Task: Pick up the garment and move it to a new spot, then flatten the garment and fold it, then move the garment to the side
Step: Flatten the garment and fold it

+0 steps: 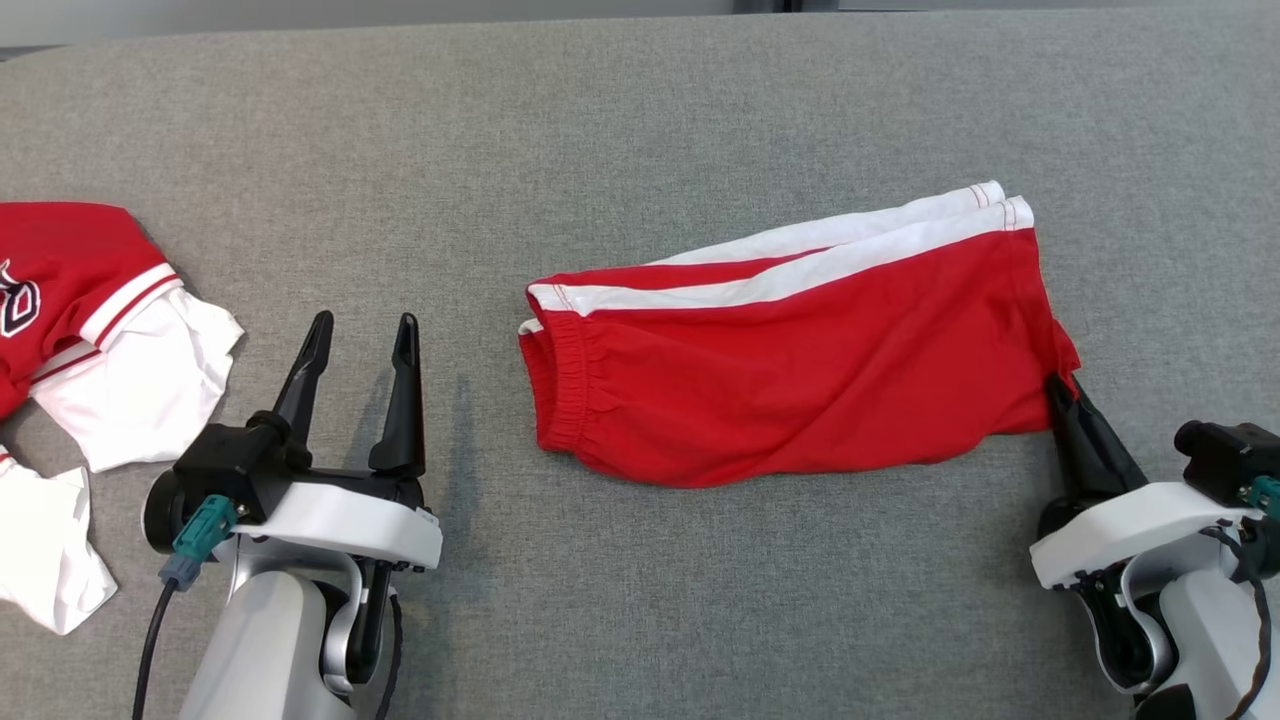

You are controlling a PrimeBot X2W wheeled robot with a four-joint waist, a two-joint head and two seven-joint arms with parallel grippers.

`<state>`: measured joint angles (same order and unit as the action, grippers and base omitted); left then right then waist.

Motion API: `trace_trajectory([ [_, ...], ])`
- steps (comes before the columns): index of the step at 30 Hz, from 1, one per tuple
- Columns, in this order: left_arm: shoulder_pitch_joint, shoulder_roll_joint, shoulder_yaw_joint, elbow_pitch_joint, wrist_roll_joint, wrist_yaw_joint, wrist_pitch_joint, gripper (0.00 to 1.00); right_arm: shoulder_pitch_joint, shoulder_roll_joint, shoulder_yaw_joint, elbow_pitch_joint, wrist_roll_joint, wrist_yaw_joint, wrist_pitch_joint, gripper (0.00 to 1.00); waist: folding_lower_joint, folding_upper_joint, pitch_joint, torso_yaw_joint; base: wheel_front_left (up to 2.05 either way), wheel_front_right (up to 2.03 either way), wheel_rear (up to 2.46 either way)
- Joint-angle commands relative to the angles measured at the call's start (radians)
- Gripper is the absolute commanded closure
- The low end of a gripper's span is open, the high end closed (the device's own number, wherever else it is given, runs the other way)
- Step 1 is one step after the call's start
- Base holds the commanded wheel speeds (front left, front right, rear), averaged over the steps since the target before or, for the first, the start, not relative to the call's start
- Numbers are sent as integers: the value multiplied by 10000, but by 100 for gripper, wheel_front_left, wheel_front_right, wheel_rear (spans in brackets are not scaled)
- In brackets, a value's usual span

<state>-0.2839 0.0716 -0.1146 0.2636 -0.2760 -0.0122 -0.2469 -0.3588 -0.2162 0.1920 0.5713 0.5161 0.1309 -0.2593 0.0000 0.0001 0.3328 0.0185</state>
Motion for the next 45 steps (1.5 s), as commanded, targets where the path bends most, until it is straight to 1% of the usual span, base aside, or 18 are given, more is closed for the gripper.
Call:
trace_trajectory([
  [1,103,35,-3,6,-93,62,1,0,88,19,-110,-116,-24,0,-14,100,0,-1,-39,14,0,0,0],
  [6,74,61,-17,30,-105,82,-15,0,-188,56,-112,-883,-308,0,128,100,0,-1,-150,42,0,0,0],
  [9,105,66,-41,37,-132,126,-22,0,-559,217,113,-1567,-620,1,435,100,0,-1,-208,54,0,0,0],
  [11,126,67,-79,55,-134,120,-22,0,-797,387,443,-1969,-793,1,715,100,0,-1,-254,91,0,0,0],
  [15,137,60,-135,86,-156,105,-33,0,-1378,810,1430,-2607,-1040,1,1240,100,0,-1,-323,220,0,0,0],
  [18,105,32,-209,110,-180,125,-50,0,-1625,1142,2348,-2816,-846,1,1496,100,0,-1,-328,388,0,0,0],
  [21,76,-7,-261,101,-237,151,-80,0,-1785,1375,3236,-2820,-574,1,1591,100,0,-1,-310,572,0,0,0],
  [26,48,-36,-344,182,-342,160,-116,0,-1841,1591,4609,-2326,-55,1,1588,100,0,-1,-265,837,0,0,0],
  [29,10,-46,-389,222,-359,158,-127,0,-1855,1616,5247,-1890,264,1,1524,100,0,-1,-212,955,0,0,0],
  [33,-35,-60,-410,256,-414,173,-163,0,-1931,1624,5850,-1409,643,1,1386,100,0,-1,-139,1031,0,0,0],
  [34,-31,-66,-407,258,-418,186,-160,0,-1983,1626,5934,-1315,701,1,1309,95,0,-1,-123,1030,0,0,0],
  [35,-31,-66,-407,258,-418,186,-160,0,-1983,1626,5934,-1315,701,1,1309,95,0,-1,-123,1030,0,0,0],
  [36,-29,-69,-406,261,-420,198,-164,0,-2048,1626,6024,-1225,756,1,1245,55,0,-1,-113,1024,0,0,0],
  [37,-22,-71,-404,271,-427,202,-168,0,-2098,1628,6113,-1185,770,1,1154,29,0,-1,-109,1013,0,0,0],
  [38,-16,-71,-398,283,-431,204,-172,0,-2130,1635,6181,-1200,814,1,1044,0,0,-1,-110,995,0,0,0],
  [40,-2,-70,-382,312,-411,200,-181,0,-2228,1623,6230,-1225,765,1,783,0,0,-1,-138,950,0,0,0],
  [42,8,-53,-343,349,-401,209,-182,0,-2331,1626,6058,-1358,573,1,417,0,0,-1,-244,853,0,0,0],
  [45,75,-27,-308,354,-390,210,-187,0,-2299,1594,5565,-1642,320,1,146,0,0,-1,-377,753,0,0,0],
])
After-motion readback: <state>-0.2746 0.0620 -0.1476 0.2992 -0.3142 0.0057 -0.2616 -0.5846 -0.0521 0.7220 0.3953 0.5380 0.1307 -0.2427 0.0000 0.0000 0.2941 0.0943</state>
